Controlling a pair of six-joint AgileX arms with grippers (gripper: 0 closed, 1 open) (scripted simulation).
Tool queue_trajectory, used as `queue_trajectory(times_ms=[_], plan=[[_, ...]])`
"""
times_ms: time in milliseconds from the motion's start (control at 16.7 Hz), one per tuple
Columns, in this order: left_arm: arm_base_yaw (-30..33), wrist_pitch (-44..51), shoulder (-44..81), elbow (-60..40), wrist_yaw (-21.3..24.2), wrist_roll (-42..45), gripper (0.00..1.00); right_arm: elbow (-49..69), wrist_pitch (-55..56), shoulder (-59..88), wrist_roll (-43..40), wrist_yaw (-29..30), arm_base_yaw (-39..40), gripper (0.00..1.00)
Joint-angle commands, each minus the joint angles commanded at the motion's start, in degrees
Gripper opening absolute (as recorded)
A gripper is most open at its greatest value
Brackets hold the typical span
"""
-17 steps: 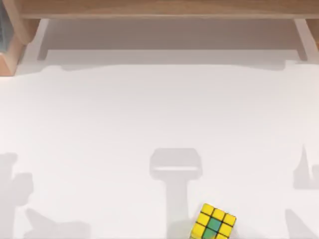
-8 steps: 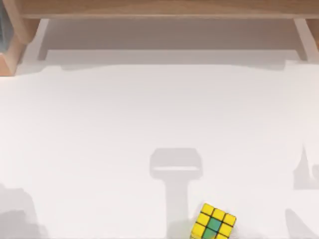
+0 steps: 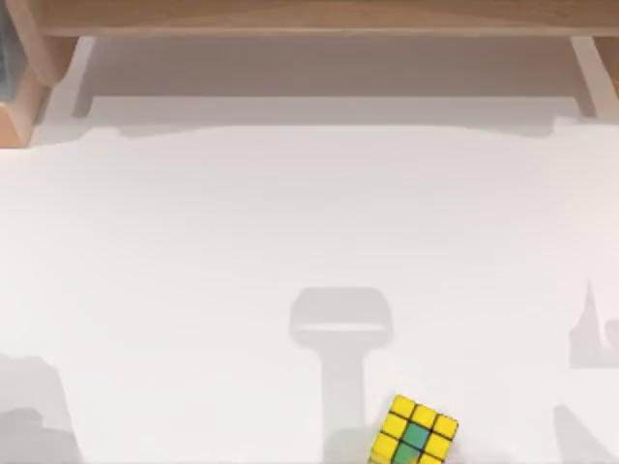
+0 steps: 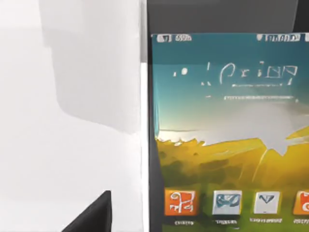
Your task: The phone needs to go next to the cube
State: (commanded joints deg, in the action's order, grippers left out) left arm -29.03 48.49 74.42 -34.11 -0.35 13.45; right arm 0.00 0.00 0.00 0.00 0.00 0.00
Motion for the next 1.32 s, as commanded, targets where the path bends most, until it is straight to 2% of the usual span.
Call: queue_trajectory(times_ms=[420,720,1320], plan=[[-0.4,-11.3,6.0,4.7,0.0,0.3,1.0,0.0,0.0,0.0,0.0,0.0,0.0,1.0],[-0.4,-12.2,6.8,5.4,0.0,0.4,1.0,0.0,0.0,0.0,0.0,0.0,0.0,1.0],[-0.4,-12.2,6.8,5.4,0.0,0.4,0.25,0.0,0.0,0.0,0.0,0.0,0.0,1.0]])
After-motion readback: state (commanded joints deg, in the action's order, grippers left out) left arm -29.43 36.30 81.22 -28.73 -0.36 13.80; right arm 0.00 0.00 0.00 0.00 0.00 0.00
